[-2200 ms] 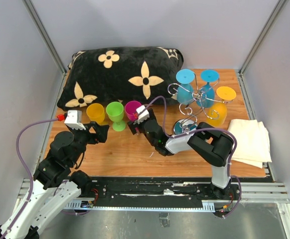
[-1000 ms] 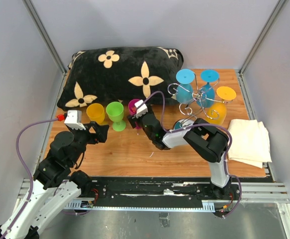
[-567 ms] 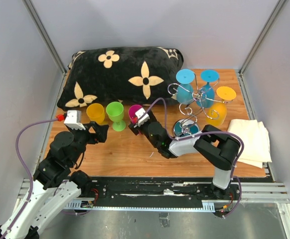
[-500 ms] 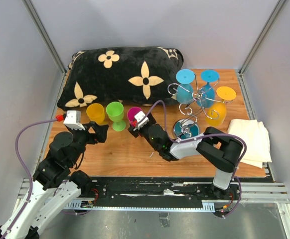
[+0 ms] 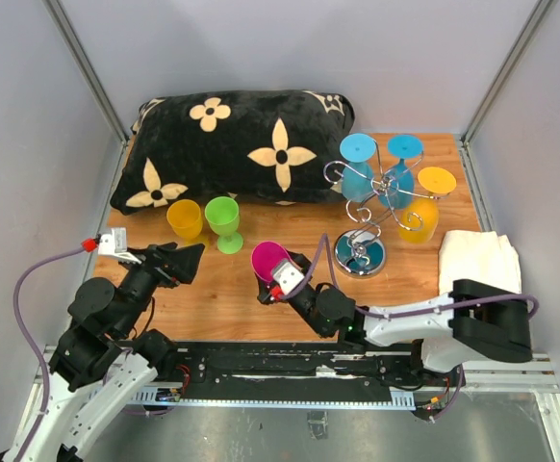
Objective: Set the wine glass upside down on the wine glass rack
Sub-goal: Pick up the wine glass at the center of the board.
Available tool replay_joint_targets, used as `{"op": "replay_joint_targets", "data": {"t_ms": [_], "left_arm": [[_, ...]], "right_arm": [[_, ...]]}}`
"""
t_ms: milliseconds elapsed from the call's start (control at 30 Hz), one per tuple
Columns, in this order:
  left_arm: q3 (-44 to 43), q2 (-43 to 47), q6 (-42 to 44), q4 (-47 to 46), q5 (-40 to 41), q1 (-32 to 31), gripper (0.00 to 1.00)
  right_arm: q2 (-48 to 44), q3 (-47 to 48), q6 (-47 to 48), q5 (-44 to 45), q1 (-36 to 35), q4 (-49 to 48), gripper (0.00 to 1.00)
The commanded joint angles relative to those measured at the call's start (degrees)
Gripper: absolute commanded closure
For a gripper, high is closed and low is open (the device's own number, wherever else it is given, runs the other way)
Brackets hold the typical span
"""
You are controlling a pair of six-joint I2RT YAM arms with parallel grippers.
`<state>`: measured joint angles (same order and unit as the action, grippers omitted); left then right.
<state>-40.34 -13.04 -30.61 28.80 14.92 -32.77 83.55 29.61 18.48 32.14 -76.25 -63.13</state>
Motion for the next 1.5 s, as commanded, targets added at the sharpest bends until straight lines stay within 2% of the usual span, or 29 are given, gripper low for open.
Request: {"op": "replay_joint_targets", "data": {"t_ms": [0, 300, 567, 767, 867, 1067, 1133, 1233, 1467], "left_arm": [[0.17, 2.10, -6.48, -2.72, -3.75, -0.36, 0.09], [0.23, -1.19, -12.19, -9.19, -10.22, -0.35, 0.15], [5.23, -7.70, -21.64, -24.66, -16.00, -0.37, 0.16], [6.76, -9.97, -24.71, -29.46, -16.58, -1.01, 0.18], [9.17, -11.02, -26.05, -32.84, -14.22, -4.97, 0.20], [10.59, -15.05, -24.77, -35.99, 0.61, -19.36, 0.20], [11.22, -15.98, -25.04, -37.21, 2.39, -21.54, 0.21], [12.01, -16.70, -25.88, -38.95, 1.91, -21.89, 0.26], [13.23, -17.69, -26.96, -41.72, -0.20, -22.52, 0.52]], "right_arm": [[-7.97, -0.36, 5.49, 3.52, -4.28, -1.65, 0.31], [-22.34, 2.77, 2.91, -4.64, -5.14, 5.00, 0.31], [-25.39, 5.03, 3.15, -6.03, -5.23, 4.73, 0.31], [-26.53, 4.57, 2.46, -8.53, -5.23, 3.41, 0.32], [-26.47, 4.54, 2.69, -8.37, -5.22, 2.39, 0.32], [-26.91, 3.97, 2.54, -8.40, -5.23, 0.58, 0.31], [-26.86, 3.95, 2.68, -8.22, -5.23, 0.34, 0.31], [-26.69, 3.96, 2.78, -8.23, -5.23, 0.09, 0.31], [-26.53, 4.03, 3.01, -8.33, -5.22, -0.68, 0.31]]}}
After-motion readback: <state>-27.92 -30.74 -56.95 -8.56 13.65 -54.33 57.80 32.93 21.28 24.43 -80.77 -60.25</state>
